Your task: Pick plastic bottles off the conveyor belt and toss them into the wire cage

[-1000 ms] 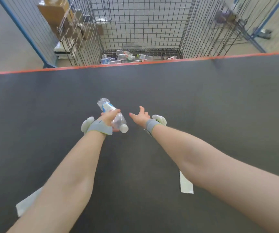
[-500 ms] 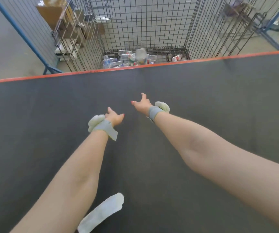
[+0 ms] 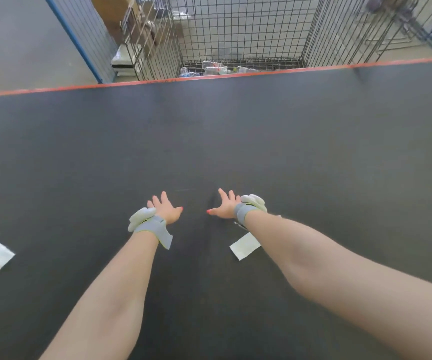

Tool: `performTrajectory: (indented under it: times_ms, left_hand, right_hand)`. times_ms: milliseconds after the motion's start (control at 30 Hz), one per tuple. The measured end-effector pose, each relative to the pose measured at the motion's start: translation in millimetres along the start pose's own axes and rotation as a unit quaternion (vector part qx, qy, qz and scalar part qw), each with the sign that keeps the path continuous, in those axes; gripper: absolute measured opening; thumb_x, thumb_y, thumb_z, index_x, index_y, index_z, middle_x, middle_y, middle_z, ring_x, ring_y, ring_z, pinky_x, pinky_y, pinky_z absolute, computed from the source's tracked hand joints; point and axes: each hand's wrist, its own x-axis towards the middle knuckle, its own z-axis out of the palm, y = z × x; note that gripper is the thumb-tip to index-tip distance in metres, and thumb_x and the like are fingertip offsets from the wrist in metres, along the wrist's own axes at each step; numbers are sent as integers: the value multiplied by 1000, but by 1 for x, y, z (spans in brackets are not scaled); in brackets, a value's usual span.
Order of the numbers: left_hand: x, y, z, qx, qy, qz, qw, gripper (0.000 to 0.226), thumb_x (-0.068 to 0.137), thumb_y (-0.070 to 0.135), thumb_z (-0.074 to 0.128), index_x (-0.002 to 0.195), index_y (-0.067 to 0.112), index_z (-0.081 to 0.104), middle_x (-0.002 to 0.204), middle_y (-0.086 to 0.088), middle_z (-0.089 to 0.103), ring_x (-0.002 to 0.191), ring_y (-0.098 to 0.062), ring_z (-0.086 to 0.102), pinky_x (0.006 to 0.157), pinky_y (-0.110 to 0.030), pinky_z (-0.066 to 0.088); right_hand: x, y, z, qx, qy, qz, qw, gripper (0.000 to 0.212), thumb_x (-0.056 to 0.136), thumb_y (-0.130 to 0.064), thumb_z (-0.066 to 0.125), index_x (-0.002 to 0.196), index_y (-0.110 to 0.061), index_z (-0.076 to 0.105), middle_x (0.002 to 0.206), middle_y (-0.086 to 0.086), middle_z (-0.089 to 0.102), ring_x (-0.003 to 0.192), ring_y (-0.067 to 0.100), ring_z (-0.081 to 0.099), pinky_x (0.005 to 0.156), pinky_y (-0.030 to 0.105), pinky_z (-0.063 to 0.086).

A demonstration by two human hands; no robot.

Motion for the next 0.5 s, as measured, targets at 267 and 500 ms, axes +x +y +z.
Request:
performTrajectory:
  times_ms: [267, 500]
  left_hand:
    - [-36, -39, 39, -1, -14, 3, 1000, 82, 96, 44, 46, 154, 16, -4, 161, -12, -6, 149, -30, -7, 121, -42, 4]
    - [-47, -69, 24, -3, 38, 4, 999, 80, 96, 41, 48, 154, 16, -1, 160, -11, -7, 148, -28, -12, 119, -51, 8]
  right_hand:
    - [-24, 21, 42, -3, 45, 52, 998, 93, 89, -50, 56, 154, -33, -9, 159, 2, -24, 148, 31, -16, 119, 55, 9]
    - [-32, -24, 44, 13, 55, -2, 998, 93, 90, -44, 59, 154, -31, -7, 161, 2, -20, 149, 28, -13, 121, 48, 7]
